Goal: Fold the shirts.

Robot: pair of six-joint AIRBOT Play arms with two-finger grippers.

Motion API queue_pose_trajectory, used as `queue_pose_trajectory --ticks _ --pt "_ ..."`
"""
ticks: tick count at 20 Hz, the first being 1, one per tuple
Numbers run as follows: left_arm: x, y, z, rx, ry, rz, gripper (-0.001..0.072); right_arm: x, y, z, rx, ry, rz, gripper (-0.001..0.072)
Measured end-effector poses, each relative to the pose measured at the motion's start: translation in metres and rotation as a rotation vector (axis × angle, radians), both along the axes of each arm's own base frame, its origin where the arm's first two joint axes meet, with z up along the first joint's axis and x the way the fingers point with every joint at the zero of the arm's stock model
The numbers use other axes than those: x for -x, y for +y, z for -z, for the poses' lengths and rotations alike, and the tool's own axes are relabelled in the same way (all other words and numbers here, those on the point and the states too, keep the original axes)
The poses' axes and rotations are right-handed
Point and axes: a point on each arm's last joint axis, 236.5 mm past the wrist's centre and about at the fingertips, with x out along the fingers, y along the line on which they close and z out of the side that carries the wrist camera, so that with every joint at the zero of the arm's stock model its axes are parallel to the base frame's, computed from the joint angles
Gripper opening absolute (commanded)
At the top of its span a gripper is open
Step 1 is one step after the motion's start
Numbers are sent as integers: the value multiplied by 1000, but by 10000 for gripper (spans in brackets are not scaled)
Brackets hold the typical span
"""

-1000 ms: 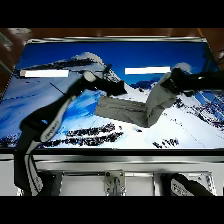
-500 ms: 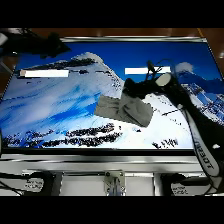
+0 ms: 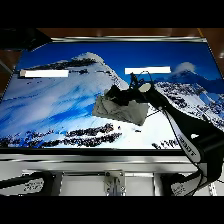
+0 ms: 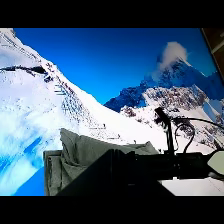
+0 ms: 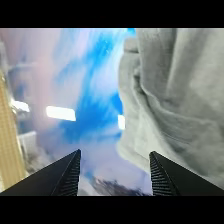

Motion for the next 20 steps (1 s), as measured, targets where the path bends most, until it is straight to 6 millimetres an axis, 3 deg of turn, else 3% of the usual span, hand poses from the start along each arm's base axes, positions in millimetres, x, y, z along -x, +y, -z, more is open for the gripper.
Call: queue_pose_trajectory --ticks 1,2,7,10,14,15,16,17,18,20 --pt "1 0 -1 -1 -1 2 37 3 -17 0 37 1 -29 596" --pt "2 0 -1 -3 -3 2 36 5 -38 0 79 7 -49 682" --pt "1 3 1 -21 -3 -7 36 31 -174 20 323 166 -43 682" --pt "1 4 1 -25 -3 -10 36 54 -203 43 338 265 -8 682" --pt "1 5 1 -27 -3 -10 37 68 -203 78 300 333 50 682" --pt "1 5 2 -28 -3 -11 36 70 -201 85 291 345 56 656" --pt "1 5 2 -28 -3 -11 37 70 -197 91 277 354 64 434" --pt "1 5 2 -29 -2 -11 37 69 -193 95 267 349 67 101" --pt "1 5 2 -28 -2 -11 37 66 -189 98 256 337 68 62" --pt "1 5 1 -28 -3 -11 37 45 -187 88 223 252 94 61"
